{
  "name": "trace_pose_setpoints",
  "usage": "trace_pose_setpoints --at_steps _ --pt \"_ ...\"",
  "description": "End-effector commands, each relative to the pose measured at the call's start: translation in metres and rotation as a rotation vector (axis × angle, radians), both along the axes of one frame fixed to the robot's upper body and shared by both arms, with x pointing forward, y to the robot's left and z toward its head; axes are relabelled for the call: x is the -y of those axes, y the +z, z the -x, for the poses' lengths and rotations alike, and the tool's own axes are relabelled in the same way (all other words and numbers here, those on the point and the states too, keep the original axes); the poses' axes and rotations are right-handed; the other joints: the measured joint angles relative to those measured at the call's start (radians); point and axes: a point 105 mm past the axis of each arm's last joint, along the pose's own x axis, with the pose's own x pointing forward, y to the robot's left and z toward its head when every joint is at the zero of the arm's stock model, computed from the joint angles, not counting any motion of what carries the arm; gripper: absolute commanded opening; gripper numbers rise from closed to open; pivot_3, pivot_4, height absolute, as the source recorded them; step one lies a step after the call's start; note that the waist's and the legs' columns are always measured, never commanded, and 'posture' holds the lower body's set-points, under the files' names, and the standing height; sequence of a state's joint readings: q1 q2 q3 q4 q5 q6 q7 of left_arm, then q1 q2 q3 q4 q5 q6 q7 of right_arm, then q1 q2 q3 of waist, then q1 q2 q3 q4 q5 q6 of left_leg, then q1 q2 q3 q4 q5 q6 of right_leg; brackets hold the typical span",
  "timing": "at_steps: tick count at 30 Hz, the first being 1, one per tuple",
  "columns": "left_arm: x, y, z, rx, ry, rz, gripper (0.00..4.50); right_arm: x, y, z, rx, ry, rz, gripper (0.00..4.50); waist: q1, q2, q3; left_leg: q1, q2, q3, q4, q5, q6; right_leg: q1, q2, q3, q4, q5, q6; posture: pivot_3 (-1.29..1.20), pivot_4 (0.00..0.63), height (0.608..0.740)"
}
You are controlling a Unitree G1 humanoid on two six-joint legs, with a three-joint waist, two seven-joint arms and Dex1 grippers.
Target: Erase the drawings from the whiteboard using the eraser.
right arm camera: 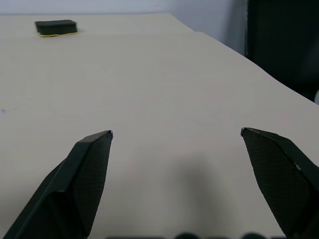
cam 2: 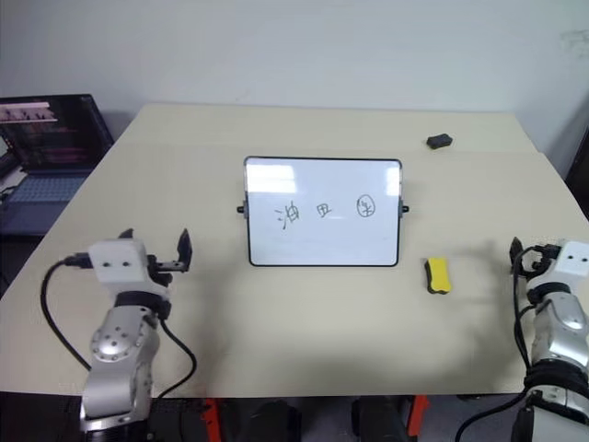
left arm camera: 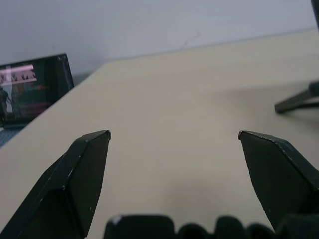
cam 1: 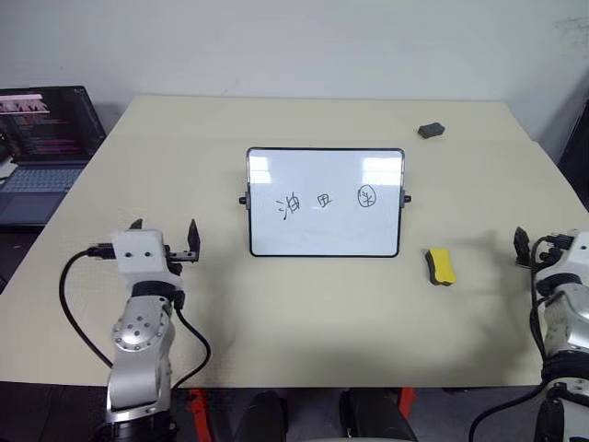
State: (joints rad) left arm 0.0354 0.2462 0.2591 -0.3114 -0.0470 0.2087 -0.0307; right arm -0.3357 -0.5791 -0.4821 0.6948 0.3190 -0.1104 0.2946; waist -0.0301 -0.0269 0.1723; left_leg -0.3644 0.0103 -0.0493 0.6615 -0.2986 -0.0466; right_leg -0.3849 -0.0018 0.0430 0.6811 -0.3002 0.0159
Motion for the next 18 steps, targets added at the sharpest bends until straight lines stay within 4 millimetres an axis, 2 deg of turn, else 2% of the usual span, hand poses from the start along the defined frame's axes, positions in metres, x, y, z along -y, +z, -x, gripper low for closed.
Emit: trace_pose_setpoints --at_steps 1,3,5,9,12,16,18 --pt "-0.003 0.011 0.006 0.042 0.006 -0.047 4.50 0.016 0.005 0.001 -0.045 -0.073 0.015 4.46 0.000 0.000 0.000 0.000 0.000 0.000 0.000 0.000 0.000 0.000 0.000 0.000 0.000 0.000 0.000 0.00 0.150 0.740" --pt "-0.005 0.009 0.008 0.039 0.006 -0.071 4.50 0.016 0.001 -0.003 -0.102 -0.063 -0.003 4.46 -0.001 0.000 0.000 0.000 0.000 0.001 0.000 0.000 0.000 0.000 0.000 0.001 0.000 0.000 0.000 0.00 0.150 0.740" --pt "-0.011 0.010 0.011 0.044 0.043 -0.055 4.50 0.013 0.007 -0.005 -0.084 -0.050 0.039 4.46 -0.001 0.000 0.000 0.001 0.000 0.001 0.000 0.000 0.000 0.000 0.000 0.001 0.001 0.000 0.000 0.00 0.150 0.740" --pt "-0.016 0.011 0.014 0.044 0.044 -0.064 4.50 0.003 0.021 -0.011 -0.011 -0.021 0.080 4.46 0.000 0.000 0.000 0.000 0.000 0.001 0.000 0.000 0.000 0.000 0.000 0.001 0.000 0.000 0.000 0.00 0.150 0.740" --pt "-0.032 0.018 0.020 0.067 0.078 -0.047 4.50 -0.009 0.040 -0.019 0.086 0.027 0.088 4.46 -0.002 0.000 0.000 0.000 0.000 0.001 0.000 0.000 0.000 0.000 0.000 0.001 0.000 0.000 0.000 0.00 0.150 0.740" --pt "-0.023 0.032 0.023 0.057 -0.142 0.018 4.50 -0.028 0.040 -0.025 0.077 0.106 0.038 4.46 -0.001 0.000 0.000 0.000 0.000 0.000 0.000 0.000 0.000 0.000 0.000 0.000 0.001 0.000 0.000 0.00 0.150 0.740" --pt "-0.029 0.034 0.028 0.023 -0.224 0.017 4.50 -0.043 0.039 -0.022 0.084 0.144 0.021 4.46 0.000 0.001 0.000 0.000 0.000 0.000 0.000 0.000 0.000 0.000 0.000 -0.001 0.000 0.000 0.000 0.00 0.150 0.740"
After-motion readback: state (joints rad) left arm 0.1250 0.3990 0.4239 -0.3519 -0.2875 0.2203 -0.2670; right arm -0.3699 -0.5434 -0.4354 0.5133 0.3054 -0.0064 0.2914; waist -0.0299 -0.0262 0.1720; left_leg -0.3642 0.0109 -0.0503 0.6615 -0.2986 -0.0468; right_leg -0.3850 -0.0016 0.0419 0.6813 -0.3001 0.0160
